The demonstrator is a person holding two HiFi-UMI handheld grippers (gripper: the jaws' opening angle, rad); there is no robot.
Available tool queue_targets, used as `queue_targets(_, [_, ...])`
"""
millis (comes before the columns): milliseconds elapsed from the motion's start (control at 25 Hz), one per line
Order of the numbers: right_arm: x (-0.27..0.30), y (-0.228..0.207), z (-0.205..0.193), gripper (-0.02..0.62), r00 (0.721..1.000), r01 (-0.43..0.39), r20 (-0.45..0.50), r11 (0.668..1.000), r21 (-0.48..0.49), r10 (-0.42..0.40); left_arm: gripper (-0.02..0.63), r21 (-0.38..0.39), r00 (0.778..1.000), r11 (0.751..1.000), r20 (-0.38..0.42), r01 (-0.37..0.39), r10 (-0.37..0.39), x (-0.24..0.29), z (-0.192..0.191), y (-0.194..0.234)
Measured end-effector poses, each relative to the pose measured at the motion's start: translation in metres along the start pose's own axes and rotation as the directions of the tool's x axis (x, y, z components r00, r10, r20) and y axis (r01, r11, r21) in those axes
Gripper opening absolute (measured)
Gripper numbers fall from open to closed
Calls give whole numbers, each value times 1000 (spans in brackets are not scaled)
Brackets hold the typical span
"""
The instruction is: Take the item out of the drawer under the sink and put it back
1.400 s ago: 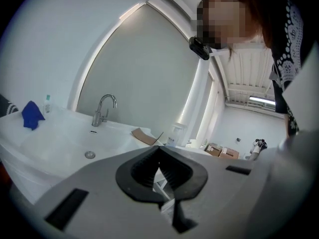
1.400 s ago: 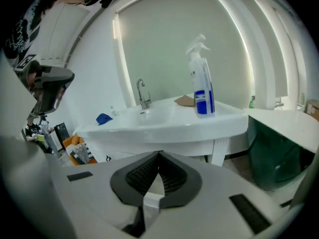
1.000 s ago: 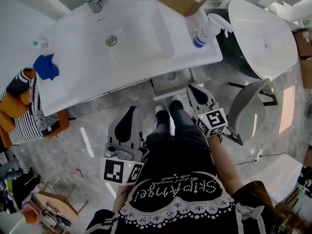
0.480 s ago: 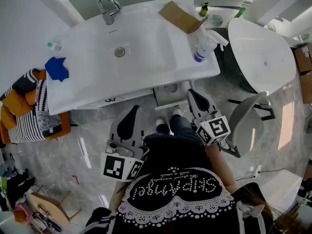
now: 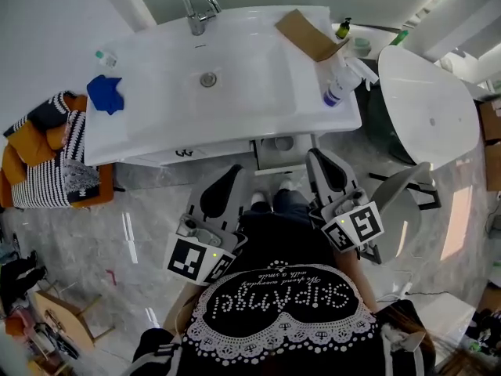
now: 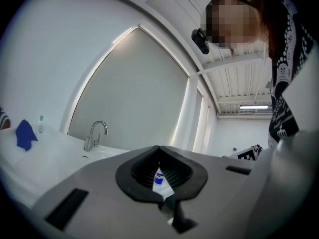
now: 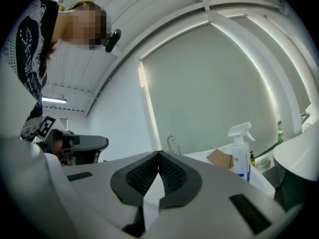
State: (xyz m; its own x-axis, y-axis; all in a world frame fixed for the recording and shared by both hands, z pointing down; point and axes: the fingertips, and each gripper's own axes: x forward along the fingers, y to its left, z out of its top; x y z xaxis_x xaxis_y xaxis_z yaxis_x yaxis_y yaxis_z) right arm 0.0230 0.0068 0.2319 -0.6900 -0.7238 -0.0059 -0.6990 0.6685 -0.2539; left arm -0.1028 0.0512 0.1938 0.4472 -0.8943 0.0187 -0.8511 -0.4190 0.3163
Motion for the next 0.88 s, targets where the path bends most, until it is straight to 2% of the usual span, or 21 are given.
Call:
queue_targets(160, [3,20,14,18,998,-63,25,997,-34,63,3,1,999,999,4,45,-45,0,3,-11])
queue_targets(400, [8,45,22,18,990,-138,22,983,-124,142,3,54,997,997,46,52,-55,-2,17,-16])
queue_targets(640, [5,61,15,20,984,-176,-9,970,-166,177,3,55,997,998,73,32,-36,-11,18,-13])
queue_targets(880, [-1,60,13,20,986,-166,-2,973,-160,167,3,50,996,999,81,18,-22,-14,17,-13])
